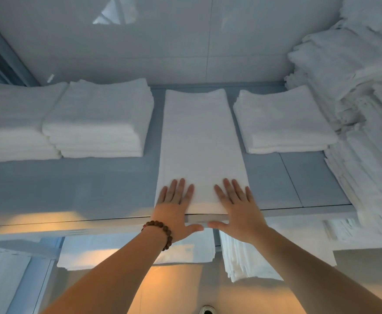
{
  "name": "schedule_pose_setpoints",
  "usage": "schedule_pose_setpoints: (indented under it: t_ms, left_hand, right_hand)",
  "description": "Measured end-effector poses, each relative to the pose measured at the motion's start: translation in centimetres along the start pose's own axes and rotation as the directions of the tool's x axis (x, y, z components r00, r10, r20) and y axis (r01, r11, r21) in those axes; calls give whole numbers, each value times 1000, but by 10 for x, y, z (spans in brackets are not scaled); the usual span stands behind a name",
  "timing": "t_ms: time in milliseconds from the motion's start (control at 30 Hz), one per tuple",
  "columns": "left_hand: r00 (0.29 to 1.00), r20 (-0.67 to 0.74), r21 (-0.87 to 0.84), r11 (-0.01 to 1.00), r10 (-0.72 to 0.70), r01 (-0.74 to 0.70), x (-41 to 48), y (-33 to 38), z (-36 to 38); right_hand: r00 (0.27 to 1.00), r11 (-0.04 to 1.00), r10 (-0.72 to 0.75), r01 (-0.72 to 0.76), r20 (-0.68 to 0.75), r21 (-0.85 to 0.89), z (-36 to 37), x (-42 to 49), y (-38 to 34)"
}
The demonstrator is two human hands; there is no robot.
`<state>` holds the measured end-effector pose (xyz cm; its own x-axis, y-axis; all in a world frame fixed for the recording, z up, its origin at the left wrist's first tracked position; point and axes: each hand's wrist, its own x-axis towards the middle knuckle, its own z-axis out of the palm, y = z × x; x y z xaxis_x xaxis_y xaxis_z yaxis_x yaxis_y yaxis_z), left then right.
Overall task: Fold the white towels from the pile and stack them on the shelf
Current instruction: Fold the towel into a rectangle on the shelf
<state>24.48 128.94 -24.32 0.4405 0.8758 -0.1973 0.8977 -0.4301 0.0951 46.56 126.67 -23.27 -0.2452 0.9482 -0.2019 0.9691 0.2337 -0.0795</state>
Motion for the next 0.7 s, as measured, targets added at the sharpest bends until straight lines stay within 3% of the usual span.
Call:
schedule_pose_setpoints:
  t_ms: [300,567,700]
  left_hand:
    - [995,-70,111,991,-68,76,-28,20,7]
    - [997,-34,95,993,-65,68,-43,30,-5]
    - [999,-14,72,997,-41,42,-58,33,-13]
  right_hand:
    - [996,998,1,-8,-91,-69,11,-29,-4]
    - [997,991,-77,73,-28,-112,8,-46,6]
    - [992,993,-76,67,-96,-95,5,-61,7]
